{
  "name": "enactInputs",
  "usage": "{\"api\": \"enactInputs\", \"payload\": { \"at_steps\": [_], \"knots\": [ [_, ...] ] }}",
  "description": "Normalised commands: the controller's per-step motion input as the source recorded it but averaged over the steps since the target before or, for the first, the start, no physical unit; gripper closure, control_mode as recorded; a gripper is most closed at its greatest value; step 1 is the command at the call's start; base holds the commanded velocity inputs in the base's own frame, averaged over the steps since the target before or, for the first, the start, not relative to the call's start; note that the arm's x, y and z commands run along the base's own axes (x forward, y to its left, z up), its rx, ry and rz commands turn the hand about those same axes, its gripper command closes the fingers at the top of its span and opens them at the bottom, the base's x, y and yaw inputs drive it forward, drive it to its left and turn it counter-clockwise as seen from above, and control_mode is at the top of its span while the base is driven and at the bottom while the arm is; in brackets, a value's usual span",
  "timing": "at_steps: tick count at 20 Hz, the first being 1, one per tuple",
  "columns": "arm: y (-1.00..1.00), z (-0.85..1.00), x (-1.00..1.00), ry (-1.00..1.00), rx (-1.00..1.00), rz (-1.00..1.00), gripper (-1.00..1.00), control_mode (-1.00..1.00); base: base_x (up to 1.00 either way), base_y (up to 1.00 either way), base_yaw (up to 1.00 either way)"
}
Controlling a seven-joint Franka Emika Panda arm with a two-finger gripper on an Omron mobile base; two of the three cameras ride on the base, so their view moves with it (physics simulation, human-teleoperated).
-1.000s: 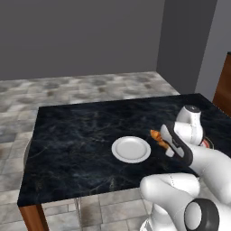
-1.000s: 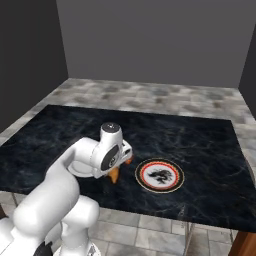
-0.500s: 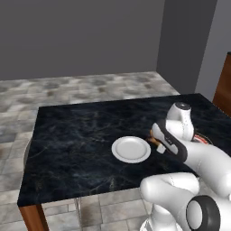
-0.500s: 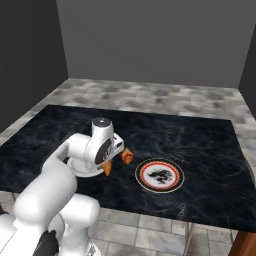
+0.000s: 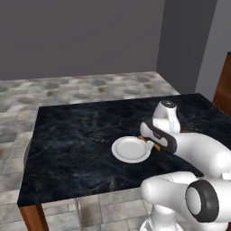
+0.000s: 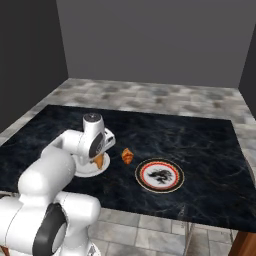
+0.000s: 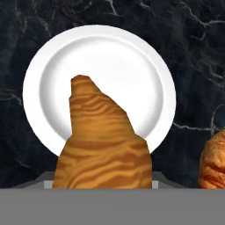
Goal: Place the pastries on the plates.
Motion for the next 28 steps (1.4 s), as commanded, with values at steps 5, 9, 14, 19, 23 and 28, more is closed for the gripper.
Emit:
{"api": "enactInputs", "payload": {
  "at_steps": [5,9,14,19,23,28],
  "knots": [
    [0.37,0.0,0.12,0.0,0.0,0.0,1.0,-1.0,0.0,0.0,0.0],
    [0.31,0.0,0.12,0.0,0.0,0.0,1.0,-1.0,0.0,0.0,0.0],
    [0.22,0.0,0.07,0.0,0.0,0.0,1.0,-1.0,0.0,0.0,0.0],
    [0.12,-0.13,0.0,0.0,0.0,0.0,1.0,-1.0,0.0,0.0,0.0],
    [0.01,-0.19,0.0,0.0,0.0,0.0,1.0,-1.0,0.0,0.0,0.0],
    [0.0,-0.17,0.05,0.0,0.0,0.0,1.0,-1.0,0.0,0.0,0.0]
  ]
}}
